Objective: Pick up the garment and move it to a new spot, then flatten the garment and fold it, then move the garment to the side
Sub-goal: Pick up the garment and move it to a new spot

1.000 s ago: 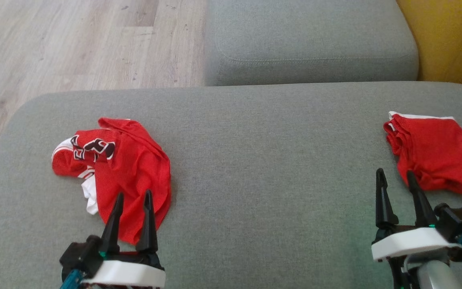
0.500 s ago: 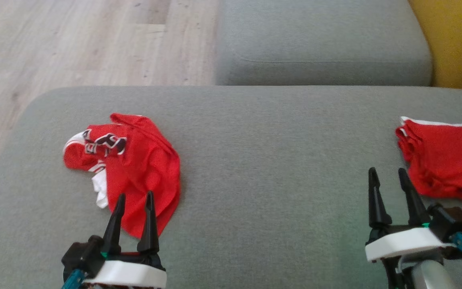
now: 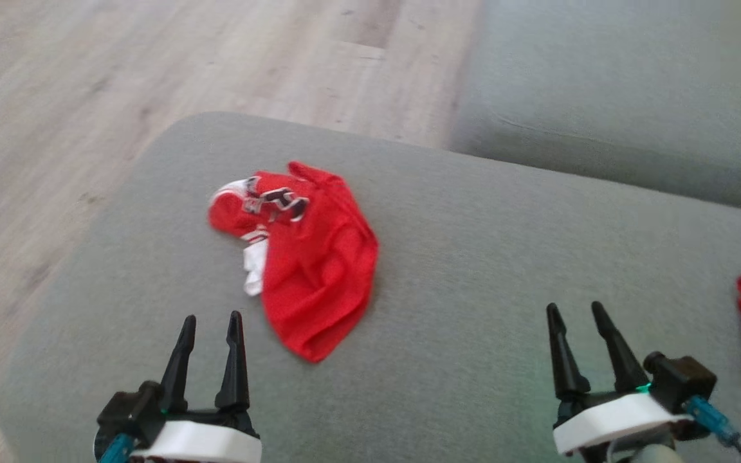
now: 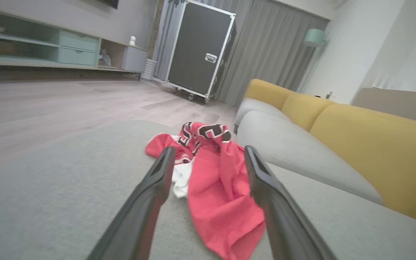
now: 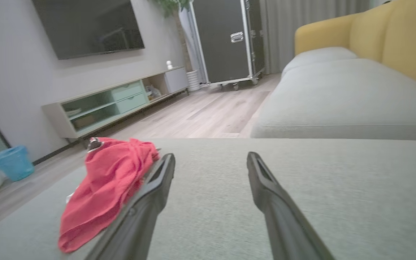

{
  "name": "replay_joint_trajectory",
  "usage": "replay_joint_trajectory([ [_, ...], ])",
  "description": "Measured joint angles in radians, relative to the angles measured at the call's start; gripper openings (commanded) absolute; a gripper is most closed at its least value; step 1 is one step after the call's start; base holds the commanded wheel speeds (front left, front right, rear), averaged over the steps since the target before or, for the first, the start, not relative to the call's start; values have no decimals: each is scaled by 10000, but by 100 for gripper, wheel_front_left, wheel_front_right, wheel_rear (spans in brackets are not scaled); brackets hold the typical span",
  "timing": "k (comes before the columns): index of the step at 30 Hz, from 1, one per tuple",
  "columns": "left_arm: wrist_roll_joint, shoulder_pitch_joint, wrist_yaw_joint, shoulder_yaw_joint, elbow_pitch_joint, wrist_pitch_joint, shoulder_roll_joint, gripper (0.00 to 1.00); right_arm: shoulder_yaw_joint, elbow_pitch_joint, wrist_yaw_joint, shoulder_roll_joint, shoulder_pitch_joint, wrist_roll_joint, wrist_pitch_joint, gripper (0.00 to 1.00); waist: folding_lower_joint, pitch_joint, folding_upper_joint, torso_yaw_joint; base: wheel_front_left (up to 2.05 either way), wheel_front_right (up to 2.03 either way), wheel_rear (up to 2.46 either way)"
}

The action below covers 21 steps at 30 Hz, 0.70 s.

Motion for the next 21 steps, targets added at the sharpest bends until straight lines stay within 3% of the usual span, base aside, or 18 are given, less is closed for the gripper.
replay_joint_trajectory([
  [8,163,295,-15,575,-217,0,8,100,911,180,0,0,-45,301,0,100,0,-30,0,995,0,0,0],
  [18,550,264,-107,767,-219,2,71,100,1011,324,0,0,-368,316,0,100,0,121,0,1138,0,0,0],
  [21,477,-98,-194,454,288,493,349,100,780,284,0,0,-354,314,0,100,0,128,0,1123,0,0,0],
])
